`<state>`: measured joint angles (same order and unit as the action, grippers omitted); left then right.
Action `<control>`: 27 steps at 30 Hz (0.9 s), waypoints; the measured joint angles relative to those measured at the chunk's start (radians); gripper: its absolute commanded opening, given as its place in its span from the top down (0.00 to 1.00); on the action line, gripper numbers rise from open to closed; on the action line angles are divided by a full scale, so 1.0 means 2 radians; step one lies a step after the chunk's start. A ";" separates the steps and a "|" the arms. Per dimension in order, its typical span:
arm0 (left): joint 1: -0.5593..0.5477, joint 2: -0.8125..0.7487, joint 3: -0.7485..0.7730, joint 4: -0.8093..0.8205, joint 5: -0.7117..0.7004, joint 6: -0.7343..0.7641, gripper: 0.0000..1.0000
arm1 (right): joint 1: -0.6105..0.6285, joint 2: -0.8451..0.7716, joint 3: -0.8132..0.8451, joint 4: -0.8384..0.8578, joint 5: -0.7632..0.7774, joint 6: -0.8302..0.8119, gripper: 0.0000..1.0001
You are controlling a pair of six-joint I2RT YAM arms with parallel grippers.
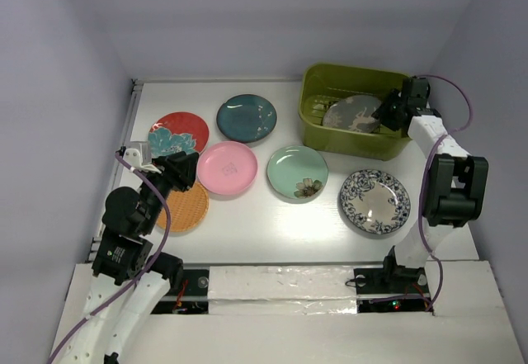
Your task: Place the plates into the plastic bin on the countertop
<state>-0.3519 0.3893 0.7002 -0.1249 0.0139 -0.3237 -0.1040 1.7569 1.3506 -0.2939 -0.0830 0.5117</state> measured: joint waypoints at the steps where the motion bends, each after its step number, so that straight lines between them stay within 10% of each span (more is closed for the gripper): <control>1: 0.000 0.000 0.000 0.000 0.000 0.000 0.63 | 0.000 0.000 -0.002 0.002 0.008 -0.002 0.45; 13: 0.000 0.000 0.000 0.000 0.000 0.000 0.63 | 0.000 -0.066 -0.014 0.011 0.054 -0.005 0.23; 18: 0.000 0.000 0.000 0.000 0.000 0.000 0.63 | 0.023 -0.169 -0.029 0.049 0.041 -0.002 0.96; 27: 0.000 0.001 0.000 -0.002 -0.030 -0.006 1.00 | 0.336 -0.171 -0.121 0.145 0.023 0.054 1.00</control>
<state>-0.3519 0.3904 0.7002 -0.1295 -0.0463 -0.3355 0.5690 1.4147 1.1088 -0.0048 -0.0360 0.6201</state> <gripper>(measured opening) 0.059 0.010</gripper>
